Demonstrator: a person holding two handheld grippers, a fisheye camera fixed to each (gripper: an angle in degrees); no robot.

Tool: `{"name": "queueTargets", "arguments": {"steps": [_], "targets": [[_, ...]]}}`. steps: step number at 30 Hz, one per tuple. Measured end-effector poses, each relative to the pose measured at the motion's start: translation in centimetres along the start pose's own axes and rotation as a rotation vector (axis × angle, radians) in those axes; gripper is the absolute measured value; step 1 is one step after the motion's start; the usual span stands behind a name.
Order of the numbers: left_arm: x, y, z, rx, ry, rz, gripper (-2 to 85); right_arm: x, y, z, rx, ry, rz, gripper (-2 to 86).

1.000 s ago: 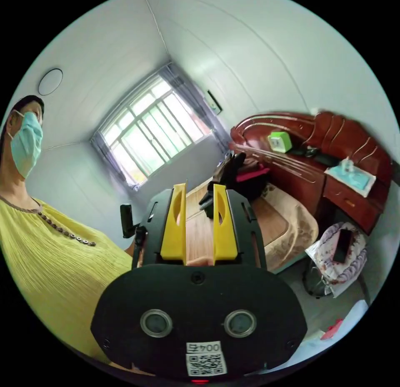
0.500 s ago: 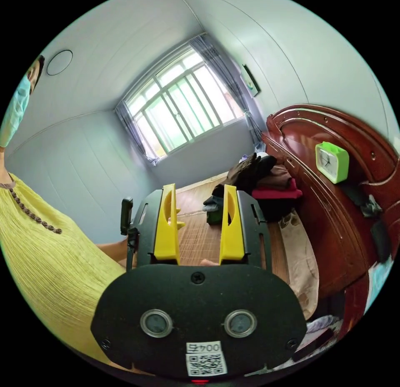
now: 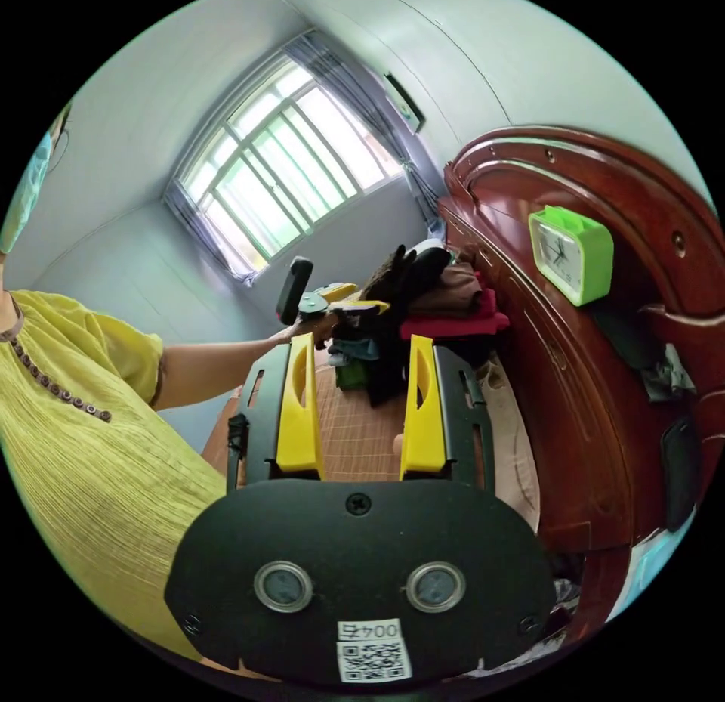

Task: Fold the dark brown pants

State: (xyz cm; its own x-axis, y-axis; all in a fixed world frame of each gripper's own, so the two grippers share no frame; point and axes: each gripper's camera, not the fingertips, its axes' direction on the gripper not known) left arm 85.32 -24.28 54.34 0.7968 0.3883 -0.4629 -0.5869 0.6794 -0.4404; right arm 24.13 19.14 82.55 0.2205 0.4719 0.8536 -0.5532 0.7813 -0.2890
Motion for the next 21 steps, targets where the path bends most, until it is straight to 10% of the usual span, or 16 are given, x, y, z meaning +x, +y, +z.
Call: {"name": "queueTargets", "arguments": {"steps": [10, 21], "targets": [[-3.6, -6.2, 5.9, -0.204, -0.087, 0.007, 15.2, -0.2, -0.2, -1.8, -0.046, -0.012, 0.087, 15.2], [-26.5, 8.7, -21.2, 0.389, 0.270, -0.575, 8.7, -4.7, -3.0, -3.2, -0.081, -0.093, 0.007, 10.3]]}}
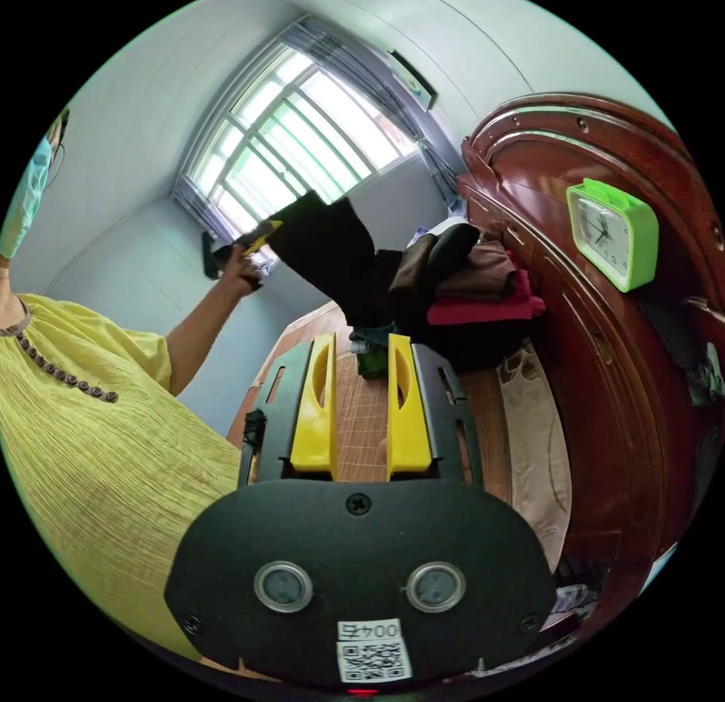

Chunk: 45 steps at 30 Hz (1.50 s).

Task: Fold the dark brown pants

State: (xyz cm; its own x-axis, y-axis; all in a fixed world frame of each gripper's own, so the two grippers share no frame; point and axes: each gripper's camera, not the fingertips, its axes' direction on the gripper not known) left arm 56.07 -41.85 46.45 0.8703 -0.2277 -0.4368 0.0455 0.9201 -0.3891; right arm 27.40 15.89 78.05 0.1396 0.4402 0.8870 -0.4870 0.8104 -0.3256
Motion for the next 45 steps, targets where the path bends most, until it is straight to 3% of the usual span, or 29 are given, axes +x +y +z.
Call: {"name": "queueTargets", "arguments": {"steps": [5, 8, 12, 19, 29, 35, 40, 45], "targets": [[-3.1, 3.8, -22.4, 0.342, 0.110, -0.082, 8.0, -3.0, -2.0, 0.6, -0.053, -0.049, -0.045, 8.5], [-3.3, 6.0, -31.0, 0.446, 0.026, -0.053, 7.5, -5.4, -2.8, 1.3, -0.074, -0.092, -0.078, 8.4], [-5.2, 7.7, -34.9, 0.456, -0.087, -0.052, 6.4, -8.5, -3.0, 2.6, -0.113, -0.139, -0.104, 8.5], [-16.9, 14.3, -21.2, 0.122, -0.091, -0.193, 2.6, -14.1, -1.5, 5.3, -0.239, -0.159, -0.145, 10.1], [-21.0, 32.5, -7.2, -0.465, -0.145, -0.295, 15.7, -18.3, 2.1, 9.3, -0.390, -0.133, -0.080, 12.5], [-24.7, 41.1, -2.3, -0.622, -0.151, -0.537, 18.9, -20.6, 2.9, 11.7, -0.437, -0.120, -0.053, 14.3], [-27.6, 42.5, 2.6, -0.745, -0.183, -0.559, 22.1, -22.0, 2.8, 13.8, -0.458, -0.128, -0.027, 15.4], [-33.2, 41.7, 3.7, -0.714, -0.301, -0.589, 22.2, -23.1, 2.2, 15.5, -0.442, -0.115, -0.033, 15.6]]}}
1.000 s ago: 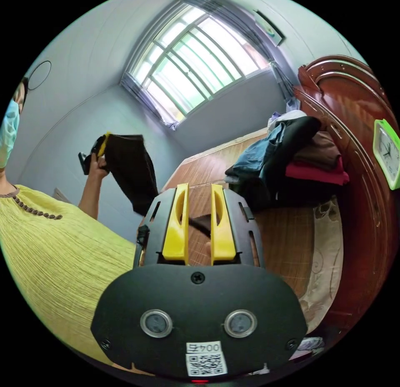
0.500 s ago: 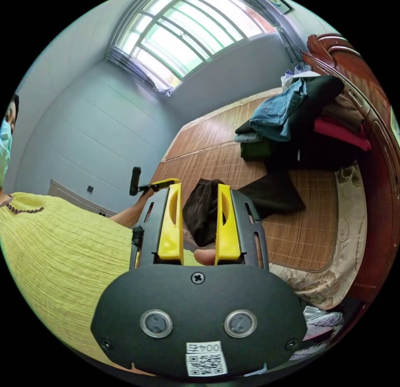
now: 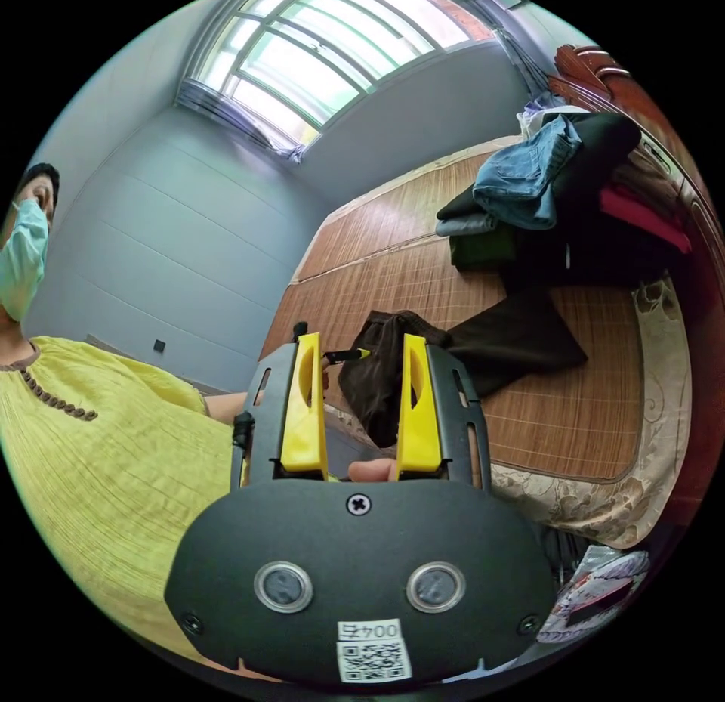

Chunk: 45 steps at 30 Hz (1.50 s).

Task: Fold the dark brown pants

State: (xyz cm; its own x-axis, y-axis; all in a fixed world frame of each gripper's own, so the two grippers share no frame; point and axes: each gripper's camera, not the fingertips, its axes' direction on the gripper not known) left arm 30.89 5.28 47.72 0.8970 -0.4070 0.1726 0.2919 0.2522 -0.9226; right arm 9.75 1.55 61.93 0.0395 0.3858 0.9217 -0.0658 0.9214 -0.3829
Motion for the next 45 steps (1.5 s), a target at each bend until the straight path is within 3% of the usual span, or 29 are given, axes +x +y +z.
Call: {"name": "queueTargets", "arguments": {"steps": [5, 10, 13, 15, 18, 23, 27, 36, 39, 41, 45], "targets": [[-8.5, -4.1, 1.6, -0.035, -0.116, -0.117, 22.4, 1.0, -1.2, 2.2, -0.030, -0.025, 0.044, 17.3], [-13.3, -7.4, 3.9, -0.085, -0.110, -0.140, 21.5, 2.4, -1.4, 5.2, -0.105, -0.032, 0.091, 18.3], [-14.2, -8.6, 6.1, -0.136, -0.048, -0.130, 17.6, 2.9, -1.9, 7.2, -0.166, -0.064, 0.110, 17.5], [-14.2, -8.8, 7.3, -0.197, 0.000, -0.119, 9.8, 2.9, -2.4, 8.1, -0.181, -0.069, 0.107, 17.4], [-12.3, -7.7, 5.4, -0.114, -0.086, -0.050, 2.7, 2.6, -3.9, 9.2, -0.205, -0.076, 0.095, 17.3], [-7.1, -2.8, -2.5, 0.097, 0.312, 0.144, 0.9, 2.9, -7.5, 10.9, -0.191, -0.148, 0.117, 18.2], [0.0, 2.7, -6.4, 0.100, 0.483, 0.333, 0.6, 4.5, -9.6, 12.4, -0.190, -0.245, 0.192, 21.3], [12.5, 12.3, -6.0, 0.027, 0.468, 0.483, 0.6, 11.4, -10.5, 17.3, -0.359, -0.240, 0.346, 26.9], [14.7, 13.3, -4.9, -0.021, 0.429, 0.536, 0.6, 15.6, -10.3, 19.3, -0.383, -0.223, 0.430, 20.8], [15.4, 13.7, -4.1, -0.044, 0.394, 0.532, 0.7, 19.7, -9.2, 20.3, -0.366, -0.281, 0.558, 10.9], [15.3, 14.0, -3.9, -0.052, 0.350, 0.501, 1.1, 22.1, -9.0, 20.0, -0.310, -0.404, 0.564, 5.7]]}}
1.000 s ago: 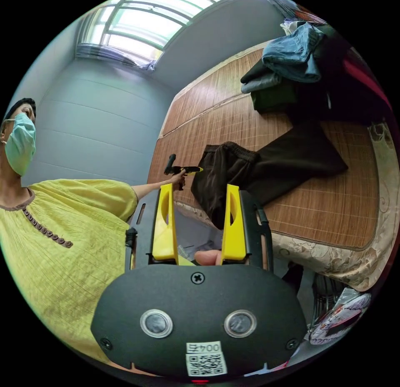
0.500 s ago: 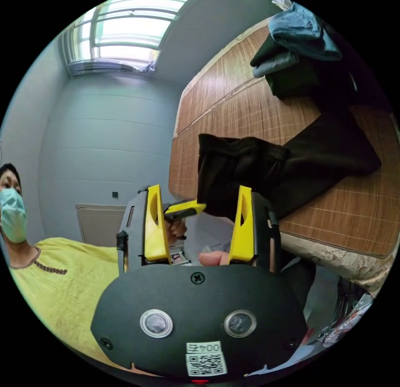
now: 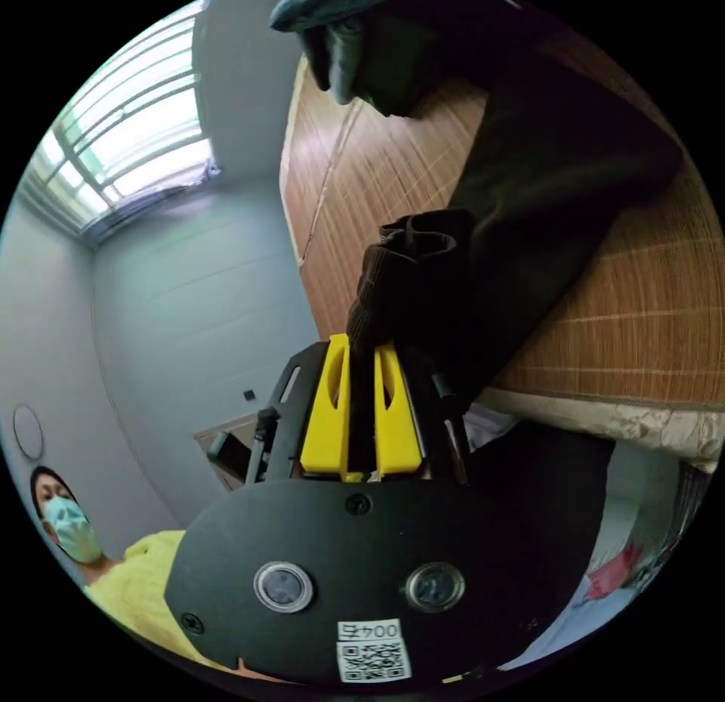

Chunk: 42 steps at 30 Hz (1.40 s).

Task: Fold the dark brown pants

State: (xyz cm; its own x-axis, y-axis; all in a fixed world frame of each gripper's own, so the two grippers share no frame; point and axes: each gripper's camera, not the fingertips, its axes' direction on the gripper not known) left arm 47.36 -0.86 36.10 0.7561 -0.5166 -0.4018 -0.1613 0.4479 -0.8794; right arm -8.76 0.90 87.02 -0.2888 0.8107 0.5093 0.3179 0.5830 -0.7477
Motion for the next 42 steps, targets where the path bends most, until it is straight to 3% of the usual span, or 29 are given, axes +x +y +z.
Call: {"name": "queueTargets", "arguments": {"steps": [3, 5, 9, 14, 18, 26, 31, 35, 38, 42], "targets": [[-0.9, 1.3, -1.3, 0.045, -0.016, -0.050, 1.9, -4.4, -0.4, -1.0, -0.039, 0.025, -0.237, 5.1], [-2.6, 2.9, -4.0, 0.143, 0.055, -0.100, 3.4, -10.3, 0.1, -1.8, -0.098, 0.079, -0.501, 4.9], [-5.0, 5.9, -9.2, 0.282, 0.124, -0.117, 5.8, -18.8, 2.0, -3.5, -0.189, 0.079, -0.819, 4.7], [-8.8, 11.0, -15.5, 0.387, 0.079, -0.119, 7.0, -29.5, 5.4, -5.9, -0.258, -0.097, -1.186, 4.6], [-12.8, 14.8, -18.8, 0.446, 0.117, -0.120, 7.0, -35.2, 7.7, -5.2, -0.293, -0.260, -1.354, 4.6], [-24.7, 24.1, -29.1, 0.490, 0.181, -0.021, 8.2, -49.2, 18.5, 4.8, -0.433, -0.513, -1.705, 4.7], [-30.4, 29.7, -35.5, 0.539, 0.182, 0.053, 15.8, -55.0, 24.6, 9.9, -0.451, -0.513, -1.816, 4.5], [-34.0, 34.4, -38.7, 0.547, 0.249, 0.112, 25.8, -55.0, 25.0, 13.6, -0.374, -0.449, -1.735, 4.5], [-35.2, 37.3, -39.9, 0.557, 0.475, 0.192, 25.3, -54.2, 24.1, 16.3, -0.370, -0.418, -1.680, 4.4], [-34.5, 40.0, -40.6, 0.568, 0.524, 0.243, 23.4, -53.6, 21.9, 17.9, -0.342, -0.414, -1.632, 4.4]]}}
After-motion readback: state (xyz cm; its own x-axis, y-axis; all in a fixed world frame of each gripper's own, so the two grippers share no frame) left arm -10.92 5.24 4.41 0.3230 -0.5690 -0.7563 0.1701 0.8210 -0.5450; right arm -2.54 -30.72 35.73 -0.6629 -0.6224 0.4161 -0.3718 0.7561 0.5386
